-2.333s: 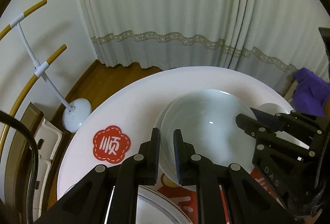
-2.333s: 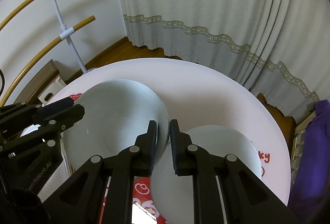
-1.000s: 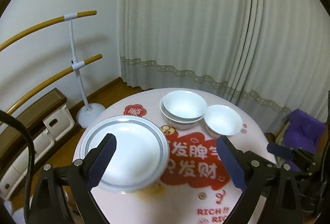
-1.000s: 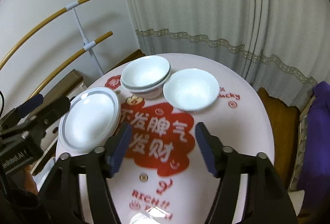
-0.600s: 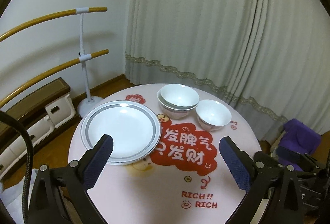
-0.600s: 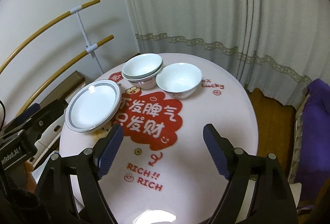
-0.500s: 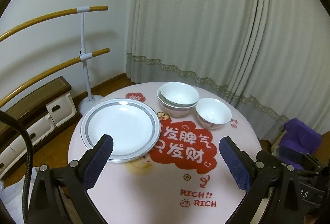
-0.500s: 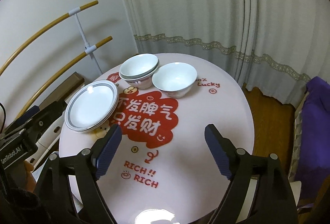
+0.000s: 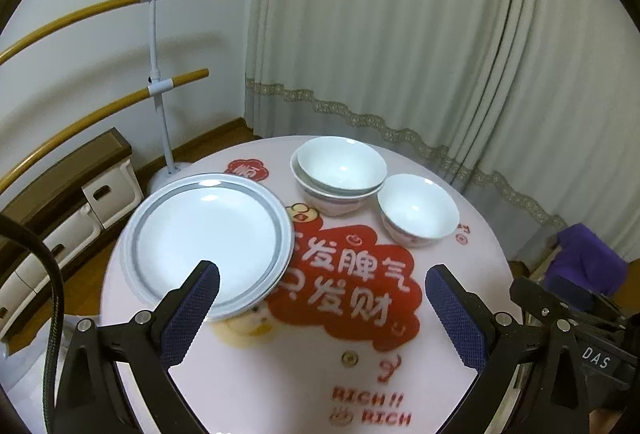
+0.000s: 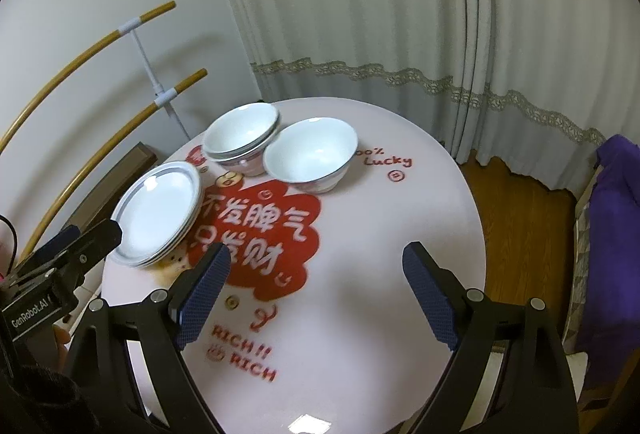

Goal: Organize plates and bowls
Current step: 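Pull both open grippers back from the nested bowls, then move both grippers toward the rim of the single white bowl, then close both grippers on the rim of the single white bowl, then lift the white bowl off the table with both grippers, then carry the bowl over the nested bowls and lower it in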

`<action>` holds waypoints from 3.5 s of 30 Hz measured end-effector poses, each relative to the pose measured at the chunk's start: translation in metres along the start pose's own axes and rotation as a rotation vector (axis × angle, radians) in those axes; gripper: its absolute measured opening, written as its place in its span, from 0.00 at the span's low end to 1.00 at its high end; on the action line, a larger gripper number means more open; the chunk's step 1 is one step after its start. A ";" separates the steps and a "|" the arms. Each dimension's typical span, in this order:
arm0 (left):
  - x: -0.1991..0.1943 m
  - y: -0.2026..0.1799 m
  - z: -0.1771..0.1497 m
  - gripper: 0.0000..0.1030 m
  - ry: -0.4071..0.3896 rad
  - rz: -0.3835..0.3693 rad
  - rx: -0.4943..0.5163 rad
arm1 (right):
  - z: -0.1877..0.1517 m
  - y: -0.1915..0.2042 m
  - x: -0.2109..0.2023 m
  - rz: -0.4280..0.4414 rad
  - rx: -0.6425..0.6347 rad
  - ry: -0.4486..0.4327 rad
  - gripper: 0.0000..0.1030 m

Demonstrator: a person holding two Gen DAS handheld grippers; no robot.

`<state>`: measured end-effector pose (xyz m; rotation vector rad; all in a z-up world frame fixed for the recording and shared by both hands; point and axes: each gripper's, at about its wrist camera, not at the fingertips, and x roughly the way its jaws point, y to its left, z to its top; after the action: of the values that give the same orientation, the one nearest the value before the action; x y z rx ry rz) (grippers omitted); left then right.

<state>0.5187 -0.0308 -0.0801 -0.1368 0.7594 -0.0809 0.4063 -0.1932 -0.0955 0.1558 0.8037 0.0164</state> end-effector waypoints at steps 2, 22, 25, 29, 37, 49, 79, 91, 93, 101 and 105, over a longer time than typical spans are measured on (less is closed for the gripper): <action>0.016 -0.003 0.009 0.99 0.018 -0.008 -0.021 | 0.009 -0.008 0.012 -0.009 0.011 0.009 0.87; 0.194 -0.043 0.072 0.60 0.246 -0.019 -0.048 | 0.082 -0.058 0.160 -0.037 0.053 0.150 0.66; 0.207 -0.048 0.076 0.57 0.266 -0.021 -0.035 | 0.081 -0.060 0.173 -0.040 0.051 0.174 0.57; 0.226 -0.058 0.079 0.52 0.301 -0.036 -0.015 | 0.080 -0.062 0.181 -0.024 0.062 0.194 0.50; 0.251 -0.067 0.093 0.24 0.325 -0.077 0.023 | 0.084 -0.057 0.186 0.020 0.056 0.216 0.23; 0.246 -0.045 0.092 0.12 0.327 -0.135 0.054 | 0.074 -0.045 0.173 0.044 0.039 0.223 0.09; 0.120 0.081 0.146 0.12 0.155 -0.140 0.012 | 0.121 0.050 0.100 0.080 -0.068 0.089 0.10; 0.152 0.084 0.161 0.12 0.186 -0.075 0.014 | 0.130 0.066 0.163 0.071 -0.063 0.148 0.11; 0.161 0.075 0.164 0.12 0.191 -0.069 0.015 | 0.129 0.065 0.171 0.074 -0.055 0.159 0.11; 0.194 0.059 0.174 0.12 0.208 -0.068 0.026 | 0.128 0.070 0.189 0.026 -0.081 0.162 0.12; 0.207 0.062 0.172 0.11 0.221 -0.069 0.028 | 0.128 0.068 0.194 0.012 -0.082 0.167 0.12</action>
<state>0.7883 0.0211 -0.1069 -0.1288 0.9737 -0.1741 0.6358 -0.1289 -0.1371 0.0821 0.9671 0.0743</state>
